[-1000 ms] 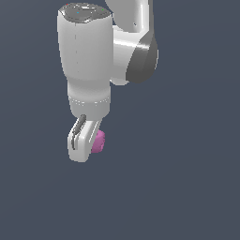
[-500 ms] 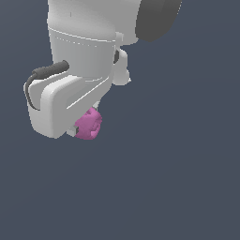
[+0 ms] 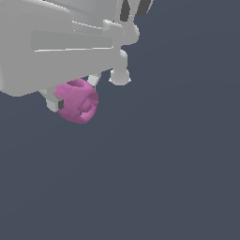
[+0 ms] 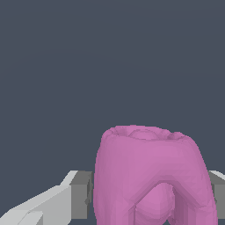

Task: Pick up the object and move it to a goal position.

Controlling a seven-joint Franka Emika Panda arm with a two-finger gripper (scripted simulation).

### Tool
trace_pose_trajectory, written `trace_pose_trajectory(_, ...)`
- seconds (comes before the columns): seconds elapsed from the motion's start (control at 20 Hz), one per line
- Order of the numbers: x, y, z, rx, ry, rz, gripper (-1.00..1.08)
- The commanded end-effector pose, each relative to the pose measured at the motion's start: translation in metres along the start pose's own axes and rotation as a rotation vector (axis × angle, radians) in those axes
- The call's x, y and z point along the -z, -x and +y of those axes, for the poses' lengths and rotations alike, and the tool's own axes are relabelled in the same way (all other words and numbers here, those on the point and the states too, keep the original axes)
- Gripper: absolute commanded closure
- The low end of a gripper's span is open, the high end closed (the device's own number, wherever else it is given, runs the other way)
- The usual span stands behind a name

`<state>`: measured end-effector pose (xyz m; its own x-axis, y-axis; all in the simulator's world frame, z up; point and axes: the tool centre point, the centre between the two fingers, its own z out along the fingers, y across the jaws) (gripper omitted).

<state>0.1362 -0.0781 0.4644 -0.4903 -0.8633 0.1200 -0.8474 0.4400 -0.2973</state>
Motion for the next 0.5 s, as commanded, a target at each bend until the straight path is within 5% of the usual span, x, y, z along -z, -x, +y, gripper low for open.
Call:
trace_pose_trajectory(0.0, 0.012, -0.001, -0.004, -0.025, -0.006, 0.008, 1.08)
trace_pose_trajectory(0.45, 0.035, -0.003, -0.012, -0.073, -0.019, 0.023, 1.08)
